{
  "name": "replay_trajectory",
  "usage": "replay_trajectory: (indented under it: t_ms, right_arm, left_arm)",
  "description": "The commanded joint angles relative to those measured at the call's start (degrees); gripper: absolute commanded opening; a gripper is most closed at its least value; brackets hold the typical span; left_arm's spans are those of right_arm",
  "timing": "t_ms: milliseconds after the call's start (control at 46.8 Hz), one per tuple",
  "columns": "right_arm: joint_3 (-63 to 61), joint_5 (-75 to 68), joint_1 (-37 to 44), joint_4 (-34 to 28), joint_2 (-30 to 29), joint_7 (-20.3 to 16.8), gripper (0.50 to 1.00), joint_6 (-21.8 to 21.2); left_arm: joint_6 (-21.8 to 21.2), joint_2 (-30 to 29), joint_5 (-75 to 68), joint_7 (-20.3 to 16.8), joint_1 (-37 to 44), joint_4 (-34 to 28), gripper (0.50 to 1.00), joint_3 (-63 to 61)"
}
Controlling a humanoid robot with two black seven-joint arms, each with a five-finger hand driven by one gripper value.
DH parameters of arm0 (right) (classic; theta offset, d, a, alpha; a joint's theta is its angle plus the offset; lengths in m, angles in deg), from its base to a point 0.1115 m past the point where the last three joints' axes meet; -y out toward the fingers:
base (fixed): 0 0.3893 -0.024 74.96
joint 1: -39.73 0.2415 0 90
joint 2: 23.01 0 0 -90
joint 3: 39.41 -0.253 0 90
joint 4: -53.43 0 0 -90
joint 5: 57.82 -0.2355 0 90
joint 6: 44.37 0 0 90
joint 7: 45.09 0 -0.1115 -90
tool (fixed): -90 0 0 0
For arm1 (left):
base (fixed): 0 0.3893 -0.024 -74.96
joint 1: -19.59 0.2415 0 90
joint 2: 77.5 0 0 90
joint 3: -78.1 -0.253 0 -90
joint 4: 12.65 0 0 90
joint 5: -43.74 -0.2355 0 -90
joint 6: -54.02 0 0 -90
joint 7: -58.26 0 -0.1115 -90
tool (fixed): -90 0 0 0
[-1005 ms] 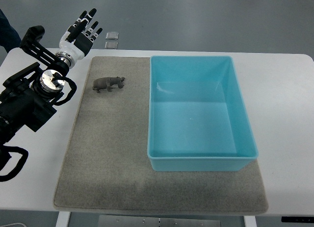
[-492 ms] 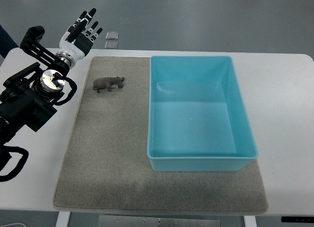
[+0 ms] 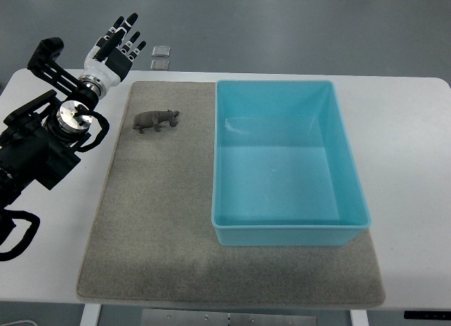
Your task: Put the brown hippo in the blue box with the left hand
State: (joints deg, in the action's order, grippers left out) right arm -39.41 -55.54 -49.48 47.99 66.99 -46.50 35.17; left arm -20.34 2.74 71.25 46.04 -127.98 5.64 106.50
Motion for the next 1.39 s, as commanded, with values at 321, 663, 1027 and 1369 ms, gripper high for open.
replay_trajectory:
  t_ms: [321,663,1027,1369]
  right_arm:
    - [0.0,0.0,0.0,0.0,0.0,0.0,0.936,0.0]
    - [0.0,0.0,0.0,0.0,0.0,0.0,0.936,0.0]
    - [0.0,0.0,0.0,0.0,0.0,0.0,0.936,0.0]
    - [0.0,0.0,0.0,0.0,0.0,0.0,0.936,0.0]
  left_arm:
    - [-1.8,-0.4,-0.1,0.0,0.0,0.3,0.994,-0.8]
    - [-1.8,-1.6,-0.4,0.1,0.0,2.1,0.994,-0.9]
    - [-4.0,-3.4,-6.2,0.3,-1.8,3.6,0.994,-6.8]
    - [-4.0,-7.8,-22.2,0.3,-1.8,9.0,0.994,-7.0]
